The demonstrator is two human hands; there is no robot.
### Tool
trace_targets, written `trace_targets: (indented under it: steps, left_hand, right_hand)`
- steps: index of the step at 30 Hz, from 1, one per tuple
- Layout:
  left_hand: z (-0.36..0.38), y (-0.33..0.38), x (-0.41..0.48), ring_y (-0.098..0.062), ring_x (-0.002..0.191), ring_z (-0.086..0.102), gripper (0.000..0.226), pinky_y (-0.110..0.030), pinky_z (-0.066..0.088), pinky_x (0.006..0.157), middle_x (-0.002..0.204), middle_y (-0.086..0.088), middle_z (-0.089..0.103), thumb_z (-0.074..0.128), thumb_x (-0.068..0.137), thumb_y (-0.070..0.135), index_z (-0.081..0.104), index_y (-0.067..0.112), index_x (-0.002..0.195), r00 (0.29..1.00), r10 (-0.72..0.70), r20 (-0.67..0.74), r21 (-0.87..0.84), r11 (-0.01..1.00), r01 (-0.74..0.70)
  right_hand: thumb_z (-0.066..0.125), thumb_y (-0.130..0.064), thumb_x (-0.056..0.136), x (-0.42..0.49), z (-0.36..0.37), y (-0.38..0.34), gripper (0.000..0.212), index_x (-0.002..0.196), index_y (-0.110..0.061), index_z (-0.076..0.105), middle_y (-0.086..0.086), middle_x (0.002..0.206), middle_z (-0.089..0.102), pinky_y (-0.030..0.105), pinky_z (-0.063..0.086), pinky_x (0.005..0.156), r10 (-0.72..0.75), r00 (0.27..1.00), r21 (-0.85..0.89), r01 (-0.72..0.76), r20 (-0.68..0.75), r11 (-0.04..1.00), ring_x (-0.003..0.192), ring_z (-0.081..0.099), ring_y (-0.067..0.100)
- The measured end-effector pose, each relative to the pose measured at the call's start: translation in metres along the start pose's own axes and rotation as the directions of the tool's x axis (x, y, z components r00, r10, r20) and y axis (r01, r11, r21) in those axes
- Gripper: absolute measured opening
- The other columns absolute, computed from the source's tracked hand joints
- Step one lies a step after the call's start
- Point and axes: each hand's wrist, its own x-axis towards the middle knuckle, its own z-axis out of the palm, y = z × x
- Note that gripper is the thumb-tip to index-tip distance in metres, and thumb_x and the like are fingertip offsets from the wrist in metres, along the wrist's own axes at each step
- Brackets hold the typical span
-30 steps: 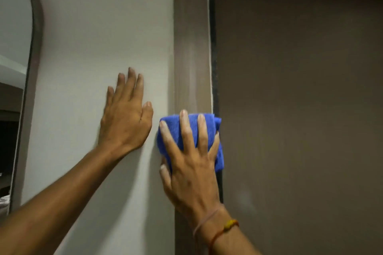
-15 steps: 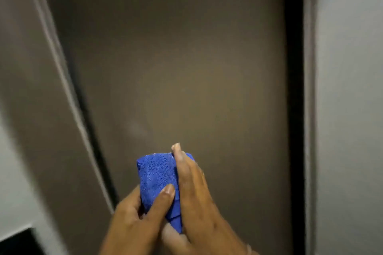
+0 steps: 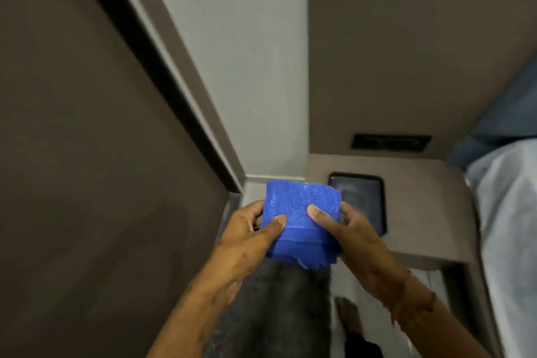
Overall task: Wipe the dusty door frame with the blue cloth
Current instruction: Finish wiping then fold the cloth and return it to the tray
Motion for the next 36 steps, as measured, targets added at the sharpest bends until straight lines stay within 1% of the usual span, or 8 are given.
trace_targets:
  steps: [4, 6, 11, 18, 23, 26, 31, 36]
  left_hand:
    - [0.082, -0.055, 0.123, -0.012, 0.082, 0.063, 0.033, -0.024, 0.057, 0.062, 0.097, 0.002, 0.062, 0.057, 0.088, 0.015, 0.044, 0.027, 0.117, 0.985, -0.167, 0.042, 0.088, 0.983, 0.163]
    - [0.119, -0.097, 0.176, -0.009, 0.077, 0.059, 0.039, -0.019, 0.054, 0.057, 0.095, 0.002, 0.058, 0.057, 0.087, 0.015, 0.036, 0.031, 0.115, 0.984, -0.177, -0.021, 0.167, 0.97, 0.178]
    - [0.192, -0.206, 0.292, -0.033, 0.083, 0.064, 0.034, -0.043, 0.053, 0.076, 0.085, -0.009, 0.063, 0.064, 0.082, 0.014, 0.049, 0.011, 0.113, 0.986, -0.13, -0.104, 0.448, 0.879, 0.163]
    - [0.235, -0.271, 0.376, -0.025, 0.084, 0.059, 0.021, -0.032, 0.046, 0.069, 0.094, -0.01, 0.061, 0.058, 0.085, 0.01, 0.057, 0.013, 0.106, 0.993, 0.112, -0.029, 0.587, 0.806, -0.074]
    - [0.253, -0.292, 0.381, -0.032, 0.119, 0.044, 0.038, -0.04, 0.044, 0.097, 0.136, -0.02, 0.041, 0.054, 0.085, 0.013, 0.052, 0.008, 0.122, 0.983, 0.115, 0.146, 0.801, 0.568, -0.186]
    - [0.255, -0.298, 0.372, -0.03, 0.128, 0.035, 0.054, -0.042, 0.038, 0.106, 0.145, -0.016, 0.032, 0.052, 0.087, 0.018, 0.035, 0.007, 0.137, 0.957, 0.019, 0.289, 0.852, 0.45, -0.266]
    - [0.248, -0.308, 0.362, -0.025, 0.145, -0.007, 0.076, -0.041, 0.004, 0.12, 0.158, -0.009, -0.009, 0.045, 0.091, 0.026, -0.006, 0.015, 0.146, 0.897, -0.165, 0.409, 0.881, 0.329, -0.341]
    - [0.227, -0.285, 0.358, -0.022, 0.144, -0.013, 0.075, -0.04, 0.0, 0.12, 0.158, -0.008, -0.013, 0.044, 0.091, 0.024, -0.006, 0.017, 0.146, 0.877, -0.192, 0.44, 0.857, 0.382, -0.347]
  right_hand:
    - [0.074, -0.03, 0.076, 0.091, -0.093, 0.04, 0.048, 0.113, -0.017, 0.047, -0.003, 0.103, 0.058, 0.027, 0.056, 0.074, 0.071, 0.952, -0.235, -0.145, -0.297, 0.961, 0.092, 0.062, 0.016]
    - [0.074, -0.026, 0.077, 0.135, -0.131, 0.07, 0.053, 0.116, -0.023, 0.038, 0.001, 0.113, 0.052, 0.036, 0.055, 0.083, 0.099, 0.925, -0.292, -0.216, -0.368, 0.932, 0.102, 0.058, 0.022]
    - [0.074, -0.017, 0.078, 0.24, -0.222, 0.149, 0.057, 0.122, -0.012, 0.038, 0.013, 0.119, 0.057, 0.036, 0.052, 0.082, 0.052, 0.847, -0.419, -0.314, -0.529, 0.852, 0.101, 0.06, 0.027]
    - [0.07, -0.014, 0.081, 0.324, -0.274, 0.207, 0.051, 0.119, -0.005, 0.038, 0.02, 0.12, 0.055, 0.033, 0.048, 0.08, -0.061, 0.851, -0.589, -0.308, -0.522, 0.747, 0.105, 0.057, 0.033]
    - [0.066, -0.008, 0.08, 0.323, -0.28, 0.231, 0.041, 0.118, -0.003, 0.051, 0.027, 0.13, 0.042, 0.048, 0.047, 0.091, -0.222, 0.935, -0.925, -0.197, -0.277, 0.326, 0.113, 0.045, 0.041]
    - [0.07, -0.005, 0.076, 0.315, -0.282, 0.244, 0.05, 0.122, 0.0, 0.052, 0.028, 0.135, 0.044, 0.056, 0.052, 0.086, -0.083, 0.994, -0.994, -0.064, -0.071, 0.085, 0.114, 0.049, 0.045]
    - [0.052, -0.012, 0.091, 0.308, -0.28, 0.248, 0.068, 0.147, -0.007, 0.014, 0.022, 0.156, 0.006, 0.049, 0.032, 0.108, 0.066, 0.998, -1.0, -0.016, -0.017, -0.015, 0.138, 0.021, 0.04]
    - [0.043, -0.026, 0.095, 0.298, -0.264, 0.232, 0.074, 0.148, -0.015, -0.007, 0.014, 0.157, -0.014, 0.053, 0.005, 0.115, 0.173, 0.975, -0.986, -0.122, -0.14, -0.11, 0.142, -0.006, 0.039]
